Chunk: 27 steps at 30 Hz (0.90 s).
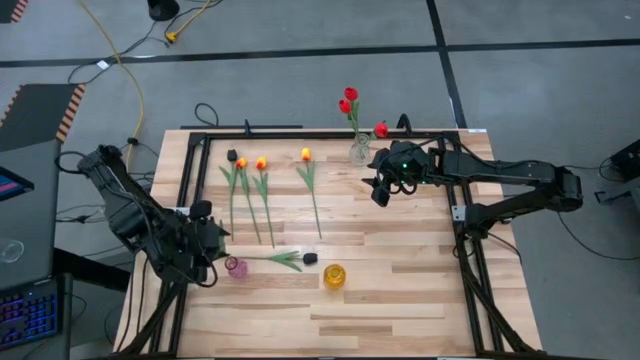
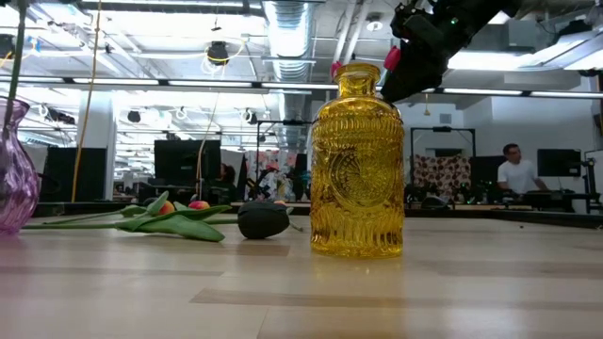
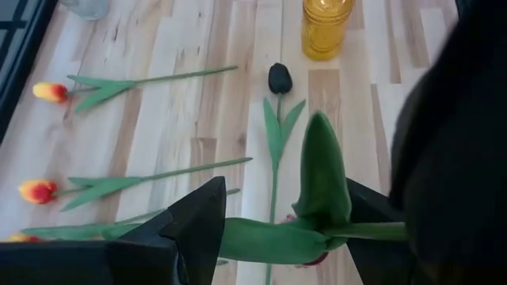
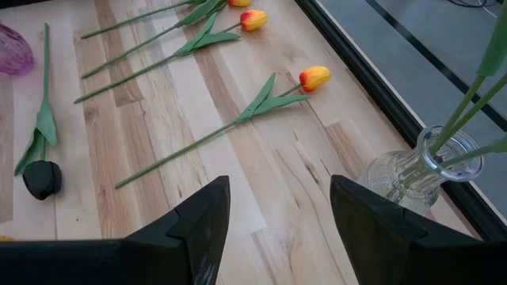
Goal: Sort flowers into vase by color
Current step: Put the middle black flower into the purple vase
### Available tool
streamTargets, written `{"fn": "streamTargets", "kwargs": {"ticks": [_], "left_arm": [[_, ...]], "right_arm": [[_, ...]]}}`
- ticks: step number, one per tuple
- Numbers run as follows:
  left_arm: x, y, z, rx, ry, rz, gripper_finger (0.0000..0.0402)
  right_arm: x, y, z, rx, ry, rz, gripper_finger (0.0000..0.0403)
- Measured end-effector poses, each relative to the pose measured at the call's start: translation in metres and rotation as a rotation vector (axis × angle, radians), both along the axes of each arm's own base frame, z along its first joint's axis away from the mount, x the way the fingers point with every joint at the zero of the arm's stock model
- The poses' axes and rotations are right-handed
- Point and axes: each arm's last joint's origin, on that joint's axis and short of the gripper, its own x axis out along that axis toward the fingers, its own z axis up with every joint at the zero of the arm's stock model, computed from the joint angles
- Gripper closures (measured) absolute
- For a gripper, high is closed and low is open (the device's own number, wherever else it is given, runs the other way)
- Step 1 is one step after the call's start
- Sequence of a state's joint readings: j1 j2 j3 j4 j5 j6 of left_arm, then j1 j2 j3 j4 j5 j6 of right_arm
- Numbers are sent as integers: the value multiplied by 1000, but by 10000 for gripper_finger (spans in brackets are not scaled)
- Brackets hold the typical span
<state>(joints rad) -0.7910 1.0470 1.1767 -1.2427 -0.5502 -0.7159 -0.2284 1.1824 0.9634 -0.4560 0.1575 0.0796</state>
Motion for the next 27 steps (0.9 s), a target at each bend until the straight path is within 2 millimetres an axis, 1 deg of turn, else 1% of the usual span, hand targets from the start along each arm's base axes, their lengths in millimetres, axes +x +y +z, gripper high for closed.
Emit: {"fn": "streamTargets", "kwargs": {"ticks": [20, 23, 27], "left_arm": [[0, 0, 0, -15, -10, 34, 177], [0, 1, 0, 16, -22, 22, 164], [1, 2, 1, 40, -40, 31, 125]], "right_arm": [[0, 0, 0, 0, 0, 0, 157], [0, 0, 0, 0, 0, 0, 157], [0, 0, 0, 0, 0, 0, 157]]}}
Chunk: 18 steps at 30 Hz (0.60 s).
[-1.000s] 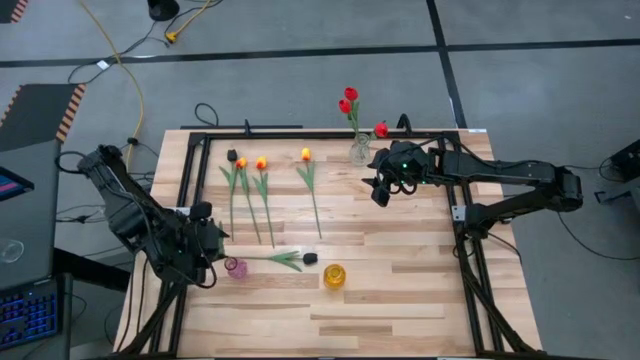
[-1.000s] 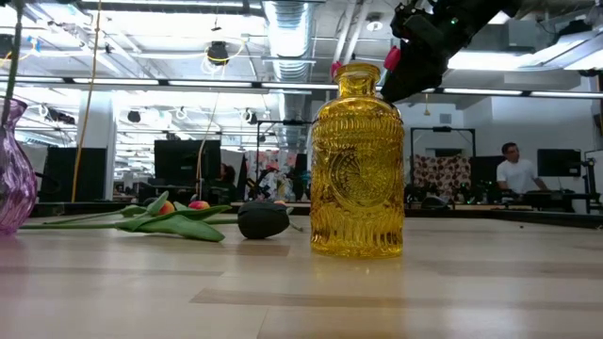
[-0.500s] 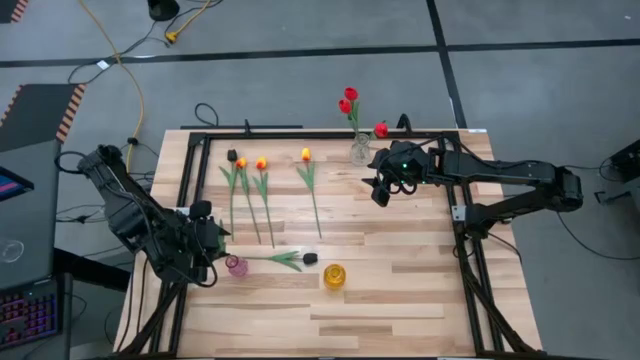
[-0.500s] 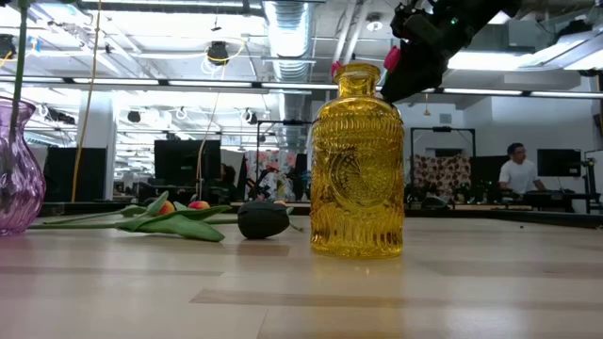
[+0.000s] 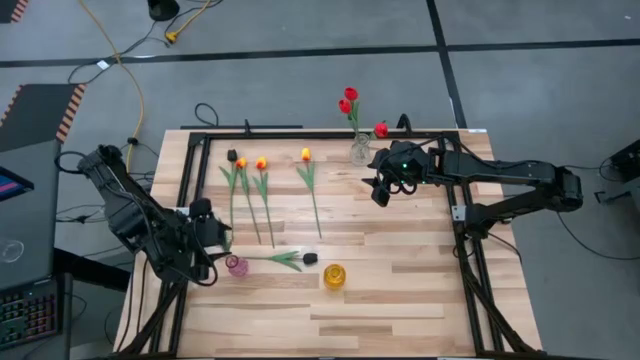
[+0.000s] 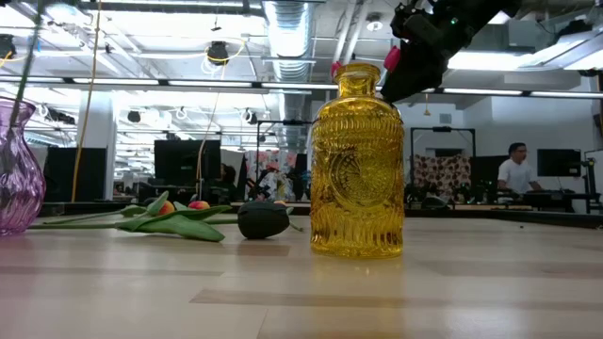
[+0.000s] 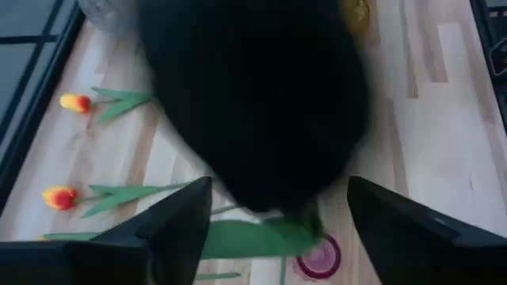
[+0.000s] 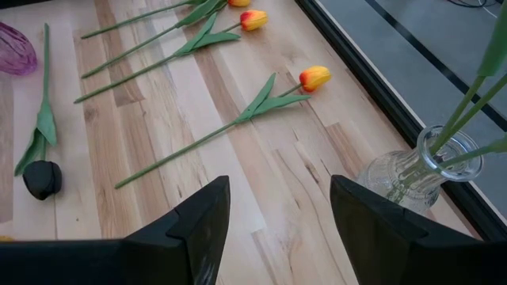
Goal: Sort flowers into vase by color
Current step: Put the middle black flower into the purple vase, then put the top black flower into the purple vase
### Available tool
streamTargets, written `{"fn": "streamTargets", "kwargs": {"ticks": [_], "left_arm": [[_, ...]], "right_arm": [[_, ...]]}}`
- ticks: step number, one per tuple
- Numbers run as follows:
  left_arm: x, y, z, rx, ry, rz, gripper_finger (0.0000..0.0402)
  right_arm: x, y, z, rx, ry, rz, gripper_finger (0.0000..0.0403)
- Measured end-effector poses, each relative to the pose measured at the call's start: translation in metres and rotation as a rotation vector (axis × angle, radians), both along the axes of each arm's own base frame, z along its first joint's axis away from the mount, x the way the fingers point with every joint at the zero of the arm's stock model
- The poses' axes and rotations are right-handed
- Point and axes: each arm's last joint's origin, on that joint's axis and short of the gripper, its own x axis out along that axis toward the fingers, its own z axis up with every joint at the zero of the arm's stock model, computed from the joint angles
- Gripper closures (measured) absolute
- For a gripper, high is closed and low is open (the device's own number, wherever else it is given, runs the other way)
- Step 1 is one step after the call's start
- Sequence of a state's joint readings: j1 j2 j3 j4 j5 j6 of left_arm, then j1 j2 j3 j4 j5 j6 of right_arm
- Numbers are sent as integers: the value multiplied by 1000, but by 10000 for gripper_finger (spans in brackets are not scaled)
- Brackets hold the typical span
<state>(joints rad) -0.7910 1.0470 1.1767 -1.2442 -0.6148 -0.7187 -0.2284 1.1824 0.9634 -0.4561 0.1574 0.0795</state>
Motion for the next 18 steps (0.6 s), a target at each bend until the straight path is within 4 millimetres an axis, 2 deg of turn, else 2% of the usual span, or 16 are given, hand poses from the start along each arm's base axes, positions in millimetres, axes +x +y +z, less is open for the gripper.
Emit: {"fn": "streamTargets", "kwargs": {"ticks": [9, 13, 18], "left_arm": [[-2, 1, 1, 10, -20, 6, 31], [-8, 4, 6, -2, -67, 20, 12], [-20, 13, 14, -49, -140, 47, 7]], "right_arm": [[0, 0, 0, 0, 0, 0, 157], [0, 0, 0, 0, 0, 0, 157], [0, 0, 0, 0, 0, 0, 157]]}}
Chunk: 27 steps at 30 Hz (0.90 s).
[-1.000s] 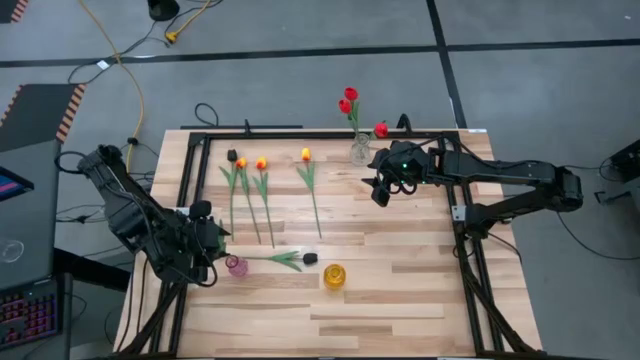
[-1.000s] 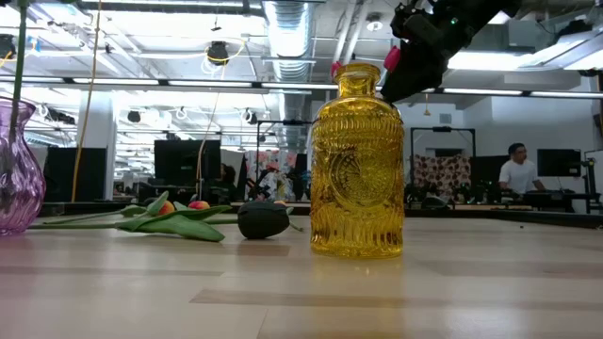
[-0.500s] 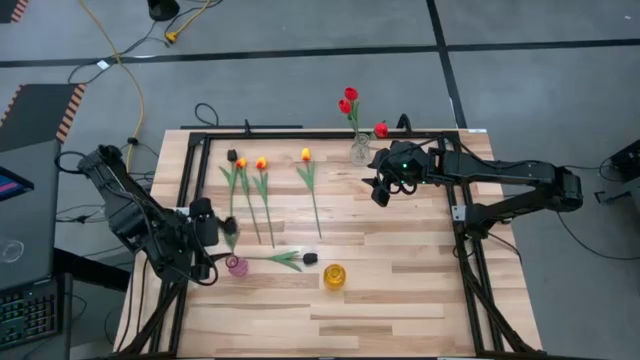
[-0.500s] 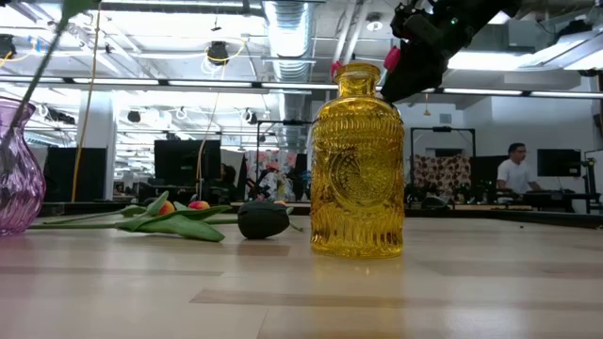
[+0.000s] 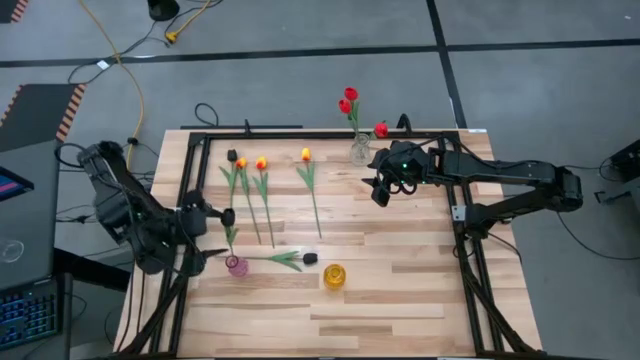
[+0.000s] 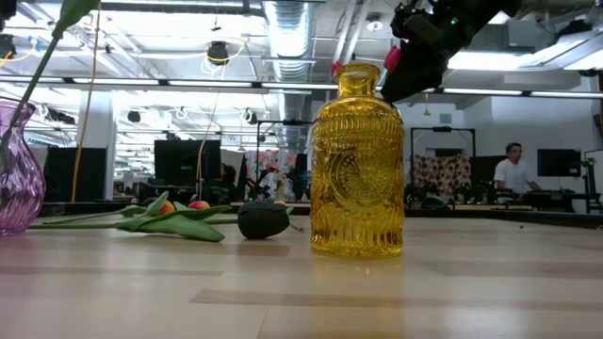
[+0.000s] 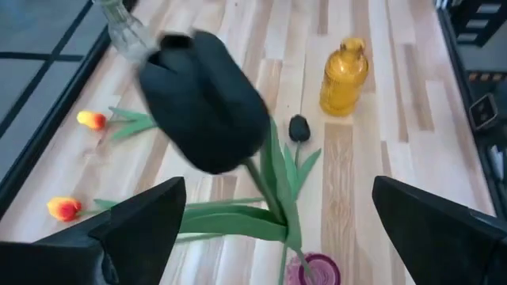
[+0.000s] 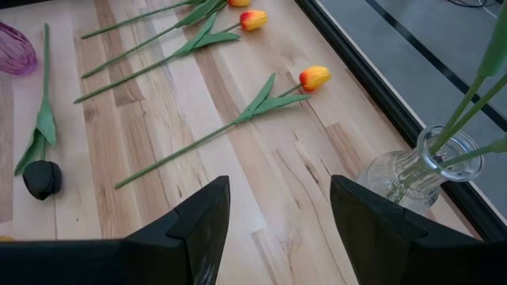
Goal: Sort flowers into vase by color
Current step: Put the top black flower into the purple vase
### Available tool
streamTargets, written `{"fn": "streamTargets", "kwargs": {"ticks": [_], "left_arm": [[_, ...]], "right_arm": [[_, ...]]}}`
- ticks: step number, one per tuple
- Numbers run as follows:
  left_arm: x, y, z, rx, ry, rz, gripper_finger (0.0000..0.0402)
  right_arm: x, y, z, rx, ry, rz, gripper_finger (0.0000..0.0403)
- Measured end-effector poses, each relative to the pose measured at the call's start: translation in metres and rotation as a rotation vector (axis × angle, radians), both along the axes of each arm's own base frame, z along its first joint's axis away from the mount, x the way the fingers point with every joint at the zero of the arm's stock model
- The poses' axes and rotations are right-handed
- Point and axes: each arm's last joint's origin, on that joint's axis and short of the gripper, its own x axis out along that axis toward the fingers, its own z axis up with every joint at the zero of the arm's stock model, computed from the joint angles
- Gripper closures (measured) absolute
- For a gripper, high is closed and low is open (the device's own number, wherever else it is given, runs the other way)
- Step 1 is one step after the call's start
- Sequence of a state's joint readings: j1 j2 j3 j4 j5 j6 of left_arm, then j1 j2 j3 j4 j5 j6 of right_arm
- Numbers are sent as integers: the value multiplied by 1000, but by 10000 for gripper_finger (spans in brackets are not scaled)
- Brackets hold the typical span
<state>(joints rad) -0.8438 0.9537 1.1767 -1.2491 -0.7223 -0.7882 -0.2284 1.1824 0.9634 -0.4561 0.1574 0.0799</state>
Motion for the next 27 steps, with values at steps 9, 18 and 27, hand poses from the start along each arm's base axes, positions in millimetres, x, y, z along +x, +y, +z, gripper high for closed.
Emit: {"fn": "streamTargets", "kwargs": {"ticks": [9, 18, 27], "left_arm": [[-26, 33, 16, -33, -151, 57, 7], [-55, 70, 28, -86, -393, 231, 7], [-62, 84, 35, -74, -654, 518, 7]], "right_arm": [[0, 0, 0, 0, 0, 0, 157], [0, 0, 0, 0, -1, -1, 157], [0, 0, 0, 0, 0, 0, 157]]}}
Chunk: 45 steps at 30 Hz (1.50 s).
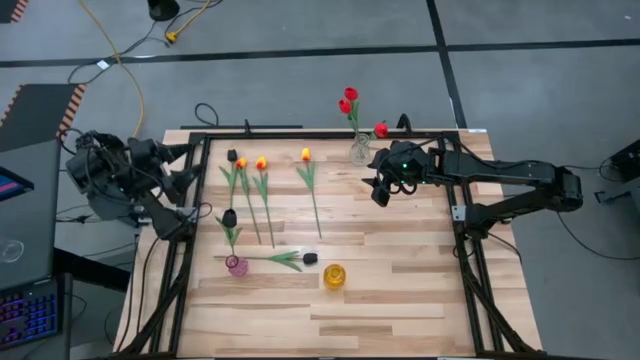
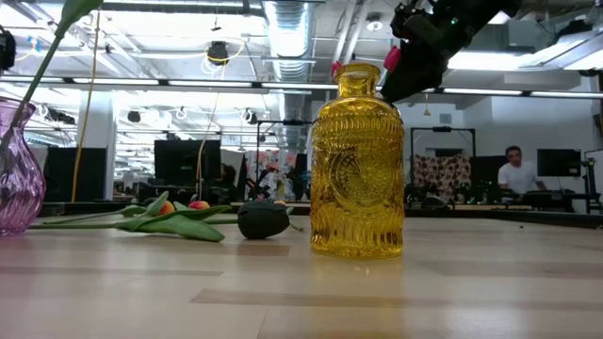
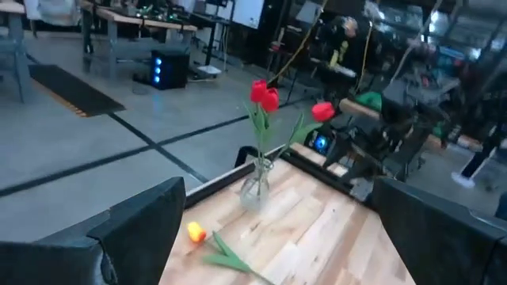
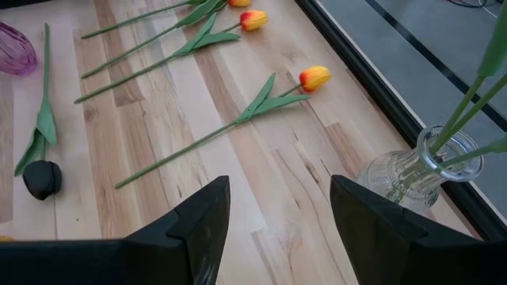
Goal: Sort flowers into vase by color
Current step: Put the top black flower into the purple vase
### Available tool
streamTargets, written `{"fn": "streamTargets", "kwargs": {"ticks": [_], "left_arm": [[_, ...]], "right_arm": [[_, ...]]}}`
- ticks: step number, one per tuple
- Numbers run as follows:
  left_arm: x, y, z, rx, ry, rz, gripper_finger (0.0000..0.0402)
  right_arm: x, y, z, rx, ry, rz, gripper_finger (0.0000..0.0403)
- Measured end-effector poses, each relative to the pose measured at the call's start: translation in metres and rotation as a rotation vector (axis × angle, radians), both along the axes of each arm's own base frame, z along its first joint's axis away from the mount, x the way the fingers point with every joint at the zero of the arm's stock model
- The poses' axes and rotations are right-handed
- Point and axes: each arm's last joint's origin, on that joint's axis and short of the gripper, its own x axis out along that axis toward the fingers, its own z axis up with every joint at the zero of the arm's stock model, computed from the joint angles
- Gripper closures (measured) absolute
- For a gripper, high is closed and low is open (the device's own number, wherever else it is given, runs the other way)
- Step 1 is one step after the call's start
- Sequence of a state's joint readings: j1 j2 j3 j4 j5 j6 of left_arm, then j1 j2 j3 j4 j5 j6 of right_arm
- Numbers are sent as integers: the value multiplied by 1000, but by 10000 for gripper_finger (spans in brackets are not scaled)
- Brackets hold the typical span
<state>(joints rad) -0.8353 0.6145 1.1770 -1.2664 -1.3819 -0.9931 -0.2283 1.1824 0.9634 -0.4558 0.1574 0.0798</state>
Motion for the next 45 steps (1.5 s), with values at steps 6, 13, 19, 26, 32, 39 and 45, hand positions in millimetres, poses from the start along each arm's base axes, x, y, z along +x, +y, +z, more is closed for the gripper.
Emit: {"fn": "streamTargets", "kwargs": {"ticks": [6, 13, 19, 26, 32, 39, 45], "left_arm": [[4, -2, 0, -81, -41, 44, 8], [-2, 9, -1, -148, -98, 155, 23], [-9, 17, -2, -261, -124, 206, 46], [-3, 15, -5, -371, -76, 221, 70], [13, 11, -10, -471, 33, 229, 92], [34, 15, -22, -577, 194, 351, 113], [44, 26, -25, -674, 258, 396, 118]], "right_arm": [[0, 0, 0, 0, 0, 0, 157], [0, 0, 0, 0, 0, 0, 157], [0, 0, 0, 0, 0, 0, 157], [0, -1, 0, -157, 72, 130, 157], [-1, -2, 0, -267, 124, 220, 157], [2, -3, 3, -280, 90, 217, 157], [2, -3, 4, -285, 81, 217, 157]]}}
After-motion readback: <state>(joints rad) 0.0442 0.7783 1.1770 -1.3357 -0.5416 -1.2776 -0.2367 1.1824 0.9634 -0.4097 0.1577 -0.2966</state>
